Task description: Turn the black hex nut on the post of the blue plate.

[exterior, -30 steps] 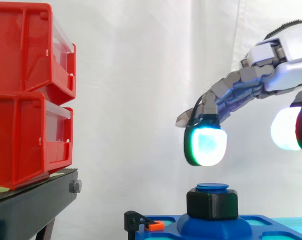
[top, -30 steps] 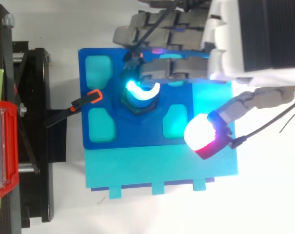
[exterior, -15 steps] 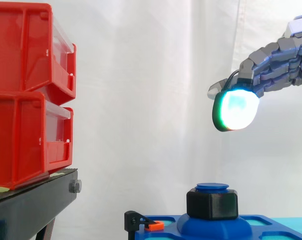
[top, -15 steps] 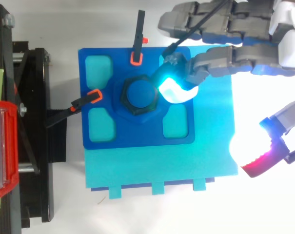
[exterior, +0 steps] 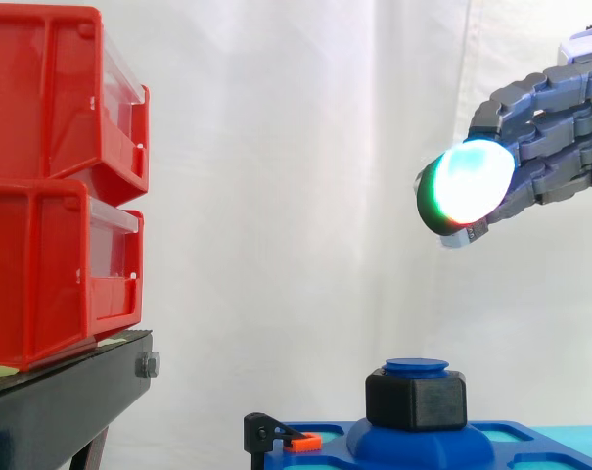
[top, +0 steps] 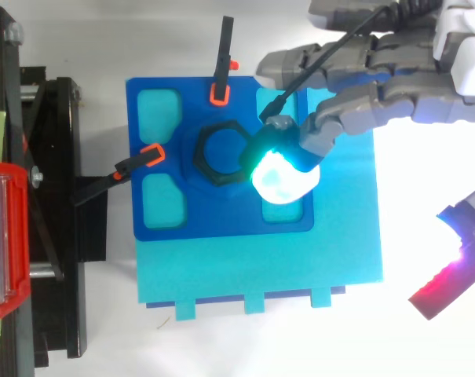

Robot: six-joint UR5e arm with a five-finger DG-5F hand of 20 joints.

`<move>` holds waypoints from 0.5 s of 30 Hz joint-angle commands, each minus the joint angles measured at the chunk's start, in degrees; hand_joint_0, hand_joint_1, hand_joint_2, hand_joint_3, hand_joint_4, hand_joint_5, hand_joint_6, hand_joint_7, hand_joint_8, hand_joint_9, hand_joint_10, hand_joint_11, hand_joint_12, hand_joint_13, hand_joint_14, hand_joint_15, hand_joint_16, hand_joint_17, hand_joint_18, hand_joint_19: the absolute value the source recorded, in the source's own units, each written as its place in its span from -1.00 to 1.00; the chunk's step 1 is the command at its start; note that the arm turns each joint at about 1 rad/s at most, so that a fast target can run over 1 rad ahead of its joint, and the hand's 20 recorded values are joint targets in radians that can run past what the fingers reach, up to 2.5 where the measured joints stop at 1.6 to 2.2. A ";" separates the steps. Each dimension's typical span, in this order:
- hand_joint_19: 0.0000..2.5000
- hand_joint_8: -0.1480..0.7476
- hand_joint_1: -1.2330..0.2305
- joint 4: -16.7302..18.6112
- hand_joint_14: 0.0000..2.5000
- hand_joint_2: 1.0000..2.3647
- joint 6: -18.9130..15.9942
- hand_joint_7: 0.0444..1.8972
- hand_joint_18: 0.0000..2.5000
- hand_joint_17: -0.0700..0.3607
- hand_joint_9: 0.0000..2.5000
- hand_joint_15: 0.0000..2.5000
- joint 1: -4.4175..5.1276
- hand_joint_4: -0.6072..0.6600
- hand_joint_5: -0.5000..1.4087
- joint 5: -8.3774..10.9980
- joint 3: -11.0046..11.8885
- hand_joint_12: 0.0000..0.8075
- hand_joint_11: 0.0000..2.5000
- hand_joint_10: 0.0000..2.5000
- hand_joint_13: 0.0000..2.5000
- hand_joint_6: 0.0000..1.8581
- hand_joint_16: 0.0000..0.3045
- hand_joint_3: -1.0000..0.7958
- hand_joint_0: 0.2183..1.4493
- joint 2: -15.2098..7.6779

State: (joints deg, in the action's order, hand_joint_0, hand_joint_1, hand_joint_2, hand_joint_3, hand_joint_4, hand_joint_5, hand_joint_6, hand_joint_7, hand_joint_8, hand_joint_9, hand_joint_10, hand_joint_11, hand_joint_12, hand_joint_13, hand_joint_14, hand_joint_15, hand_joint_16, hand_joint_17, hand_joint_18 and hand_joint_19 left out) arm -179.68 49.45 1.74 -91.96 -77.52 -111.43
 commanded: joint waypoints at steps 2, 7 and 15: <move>-0.94 -0.40 0.09 0.03 -1.00 -1.00 -1.20 -0.46 -1.00 -0.03 -1.00 -0.99 0.02 0.02 -0.76 0.12 0.00 -0.14 -1.00 -1.00 -1.00 -0.46 -0.60 -0.44 -0.72 -0.02; -0.95 -0.41 0.08 -0.41 -1.00 -1.00 -0.85 -0.42 -1.00 -0.05 -1.00 -1.00 0.02 0.03 -0.75 0.03 0.00 -0.15 -1.00 -1.00 -1.00 -0.46 -0.61 -0.44 -0.71 -0.02; -0.96 -0.41 0.05 -0.14 -1.00 -1.00 -0.50 -0.40 -1.00 -0.06 -1.00 -1.00 0.02 0.04 -0.74 0.03 0.00 -0.17 -1.00 -1.00 -1.00 -0.46 -0.61 -0.44 -0.69 -0.02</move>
State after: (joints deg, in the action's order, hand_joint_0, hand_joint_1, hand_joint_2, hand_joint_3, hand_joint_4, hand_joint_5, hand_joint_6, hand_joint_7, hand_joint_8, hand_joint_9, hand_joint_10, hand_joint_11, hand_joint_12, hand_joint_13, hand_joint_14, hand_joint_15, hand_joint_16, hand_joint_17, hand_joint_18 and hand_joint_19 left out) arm -179.89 48.92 1.73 -92.02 -77.52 -111.44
